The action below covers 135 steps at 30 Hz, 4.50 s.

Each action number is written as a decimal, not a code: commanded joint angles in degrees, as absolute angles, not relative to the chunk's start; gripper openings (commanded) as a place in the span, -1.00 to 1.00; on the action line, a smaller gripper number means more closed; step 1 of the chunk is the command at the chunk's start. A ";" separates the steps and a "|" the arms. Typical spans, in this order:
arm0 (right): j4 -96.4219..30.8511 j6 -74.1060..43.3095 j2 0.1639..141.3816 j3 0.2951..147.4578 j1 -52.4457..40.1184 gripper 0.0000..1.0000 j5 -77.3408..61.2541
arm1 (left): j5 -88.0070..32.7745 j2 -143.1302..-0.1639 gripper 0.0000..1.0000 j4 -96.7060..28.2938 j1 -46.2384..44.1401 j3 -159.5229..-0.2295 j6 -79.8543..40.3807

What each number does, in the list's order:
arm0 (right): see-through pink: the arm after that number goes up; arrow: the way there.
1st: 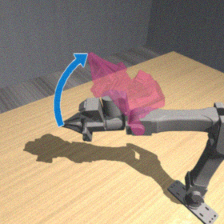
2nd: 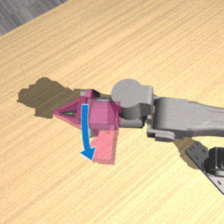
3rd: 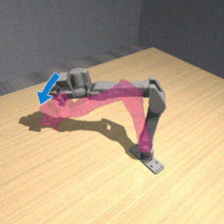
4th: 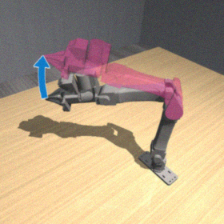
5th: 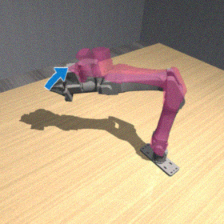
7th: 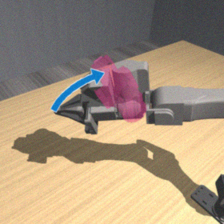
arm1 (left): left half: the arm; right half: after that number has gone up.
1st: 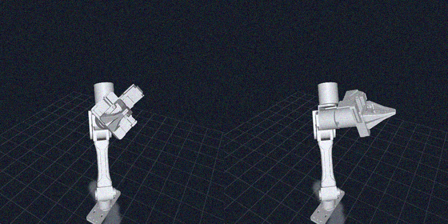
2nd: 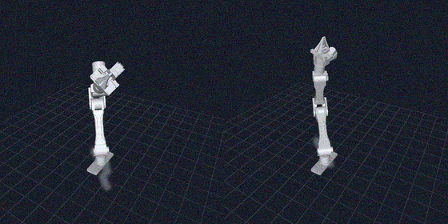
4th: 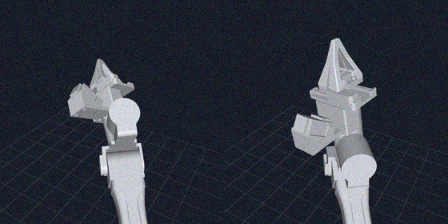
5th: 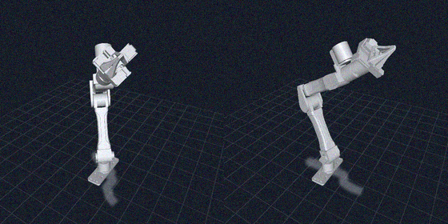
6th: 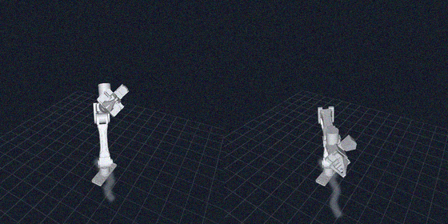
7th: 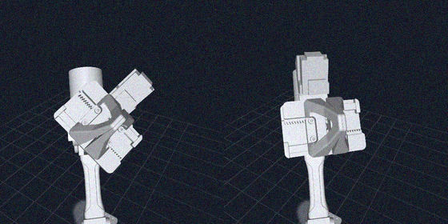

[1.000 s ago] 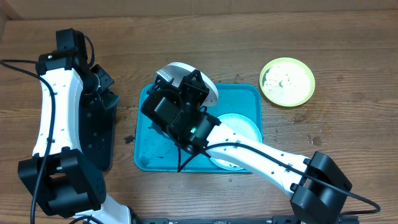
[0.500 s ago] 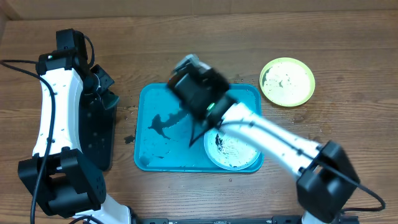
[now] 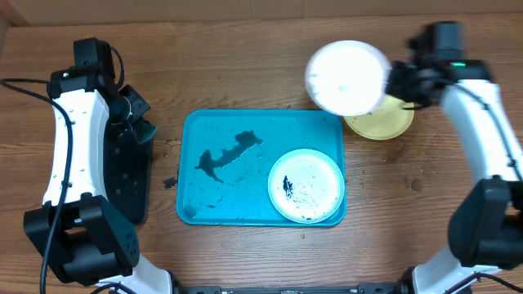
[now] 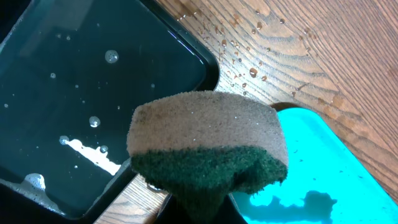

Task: Clean dirty plates on tray and stack at the side
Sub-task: 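Place the white plate on top of the yellow plate and release, then reach the right gripper to the light-blue-rimmed plate and grip its rim, then pull the plate toward tray center, bring the sponge over it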

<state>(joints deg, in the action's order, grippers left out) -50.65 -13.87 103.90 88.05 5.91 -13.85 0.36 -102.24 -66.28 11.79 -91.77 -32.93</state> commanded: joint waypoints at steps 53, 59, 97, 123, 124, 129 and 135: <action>-51.11 -14.22 100.09 73.01 1.34 -0.27 -28.88 | -4.16 -102.00 -0.92 -65.78 11.97 -91.98 -32.62; -54.19 -9.45 100.44 70.26 -11.62 0.43 -12.29 | -4.51 -102.00 -0.92 -64.62 9.82 -91.98 -30.39; -47.03 -3.88 104.29 63.07 -21.76 -0.56 -11.46 | -4.84 -102.00 -0.92 -63.90 8.54 -91.98 -30.39; -52.49 -14.02 104.38 72.25 -28.38 -0.09 -6.44 | -12.71 -102.00 -0.91 -62.83 -4.95 -91.98 -24.40; -52.73 -13.69 104.51 71.85 -28.38 -0.09 -6.46 | -12.69 -102.00 -0.92 -62.78 -5.23 -91.98 -24.38; -47.79 -13.72 104.62 68.16 -28.53 -0.07 -6.50 | -12.73 -102.00 -0.92 -62.78 -5.72 -91.98 -24.38; -44.95 -13.69 104.68 63.40 -28.53 -0.08 -6.50 | -12.71 -102.00 -0.92 -63.11 -5.72 -91.98 -24.36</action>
<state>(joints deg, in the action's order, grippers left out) -45.74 -14.13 103.90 66.00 -28.51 -7.03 -13.06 -102.24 -63.02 -5.28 -91.77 -25.30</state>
